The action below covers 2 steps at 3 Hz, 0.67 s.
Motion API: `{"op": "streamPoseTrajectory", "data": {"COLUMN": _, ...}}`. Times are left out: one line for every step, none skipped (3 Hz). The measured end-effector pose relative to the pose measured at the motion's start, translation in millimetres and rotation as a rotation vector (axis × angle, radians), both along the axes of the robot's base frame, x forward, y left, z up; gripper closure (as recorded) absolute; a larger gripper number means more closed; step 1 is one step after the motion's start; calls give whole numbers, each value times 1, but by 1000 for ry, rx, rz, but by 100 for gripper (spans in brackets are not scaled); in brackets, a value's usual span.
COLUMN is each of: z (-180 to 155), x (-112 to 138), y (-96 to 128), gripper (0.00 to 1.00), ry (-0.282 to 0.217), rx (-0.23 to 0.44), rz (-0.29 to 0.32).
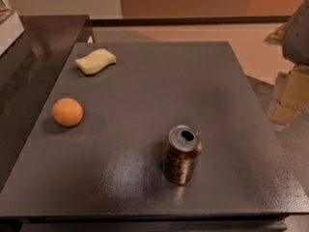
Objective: Knock orange can over
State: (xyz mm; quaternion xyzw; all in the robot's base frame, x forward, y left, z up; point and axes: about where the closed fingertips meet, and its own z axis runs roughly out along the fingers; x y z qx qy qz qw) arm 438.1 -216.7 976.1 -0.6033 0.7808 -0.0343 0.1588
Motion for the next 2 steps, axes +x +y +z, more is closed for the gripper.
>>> {"op": "streamPoseTrajectory", "data": {"z": 0, "x": 0, "y": 0, "gripper": 0, "ry": 0, "rx": 0, "rz": 0}}
{"op": "streamPoseTrajectory", "data": {"z": -3, "x": -5, "y": 7, "gripper": 0, "ry": 1, "rx": 38, "rz": 44}}
